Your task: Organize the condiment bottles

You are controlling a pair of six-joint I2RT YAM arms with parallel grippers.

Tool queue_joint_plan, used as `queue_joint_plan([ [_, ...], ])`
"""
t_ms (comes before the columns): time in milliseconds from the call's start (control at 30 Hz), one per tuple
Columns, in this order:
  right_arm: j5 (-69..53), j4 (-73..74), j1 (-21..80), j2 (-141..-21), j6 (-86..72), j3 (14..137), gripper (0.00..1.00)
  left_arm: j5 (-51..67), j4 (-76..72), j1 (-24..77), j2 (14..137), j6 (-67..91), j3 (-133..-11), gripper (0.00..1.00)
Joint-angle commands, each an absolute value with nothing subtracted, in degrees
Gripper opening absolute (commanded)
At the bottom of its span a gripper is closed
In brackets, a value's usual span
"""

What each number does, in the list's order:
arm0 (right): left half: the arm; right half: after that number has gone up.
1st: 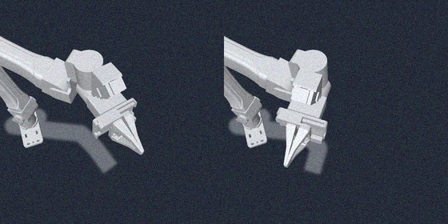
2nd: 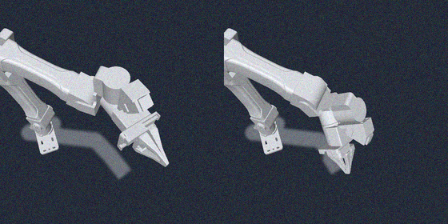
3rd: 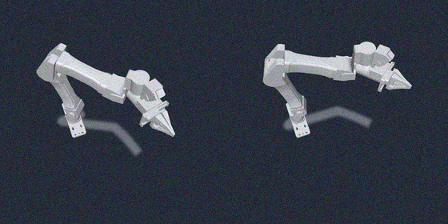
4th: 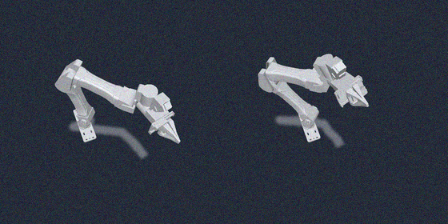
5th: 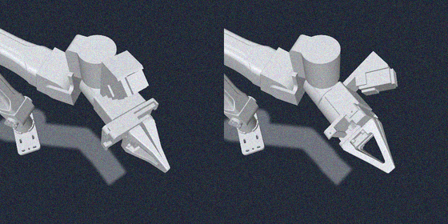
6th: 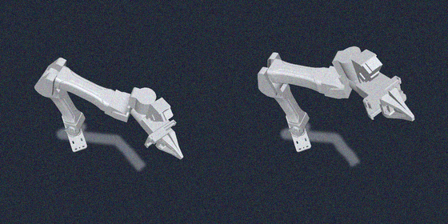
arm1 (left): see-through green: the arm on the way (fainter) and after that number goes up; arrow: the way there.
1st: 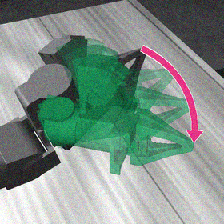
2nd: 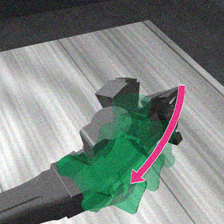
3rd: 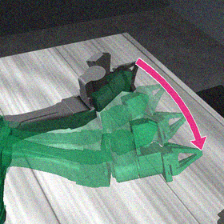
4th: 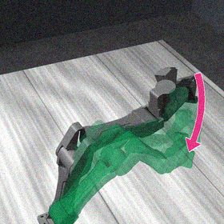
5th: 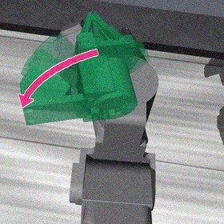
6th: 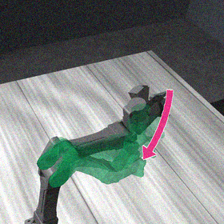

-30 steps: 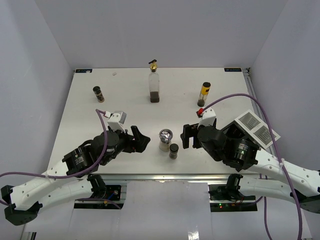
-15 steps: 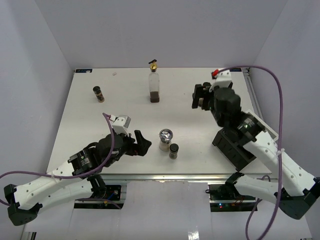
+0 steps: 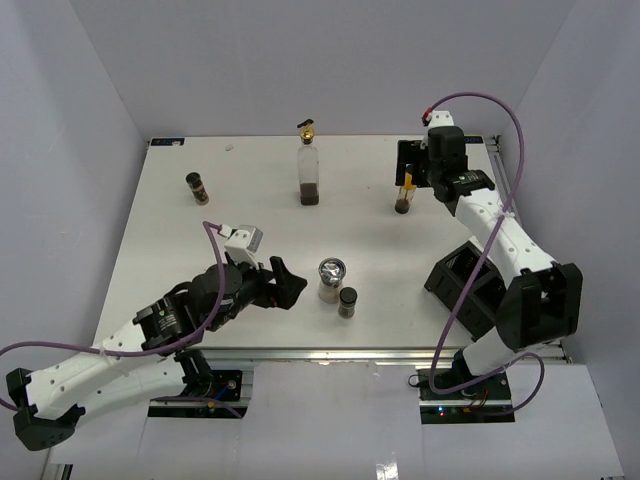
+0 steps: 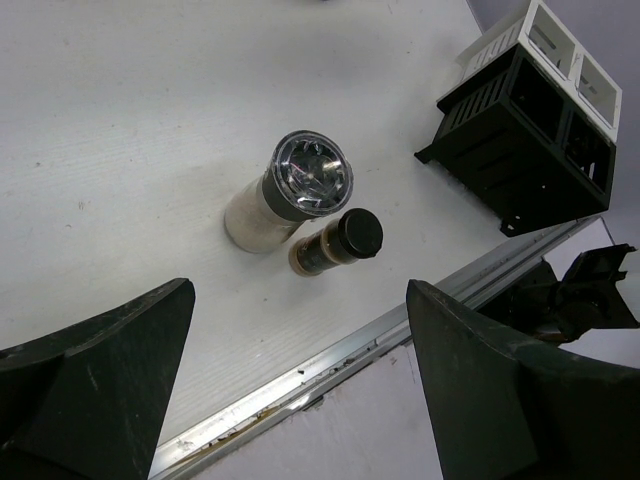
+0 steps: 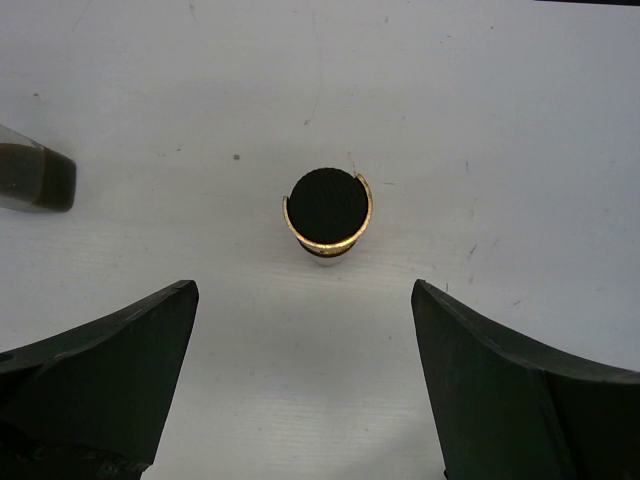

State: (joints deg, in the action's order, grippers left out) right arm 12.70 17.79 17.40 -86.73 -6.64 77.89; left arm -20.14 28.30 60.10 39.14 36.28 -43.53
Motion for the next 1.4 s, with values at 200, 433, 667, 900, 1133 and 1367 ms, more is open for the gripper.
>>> queue_joint_plan([
  [200,11.9,12.3,16.1,-97.4,-2.0,84.3,0.97,-21.3,30.6,60.1,36.2,36.0,-43.2,0.98],
  [433,13.7,10.7,16.1,-102.0,1.8,85.9,0.99,-20.5,30.1,60.1,37.6,35.9,-42.4,0.98],
  [667,14.1,10.5,15.9,-105.9,3.4,88.5,0.91,-20.4,28.2,60.1,40.8,35.8,-41.9,0.98],
  [900,15.9,9.9,15.6,-106.6,3.7,87.6,0.66,-19.8,27.8,60.1,42.9,36.4,-42.5,0.98],
  [1133,17.5,9.1,15.3,-103.4,5.0,84.9,0.20,-20.5,29.4,60.1,44.2,37.3,-44.6,0.98],
  [1367,17.7,14.4,15.2,-95.9,5.3,87.3,0.08,-20.1,29.2,60.1,43.8,38.9,-44.5,0.98],
])
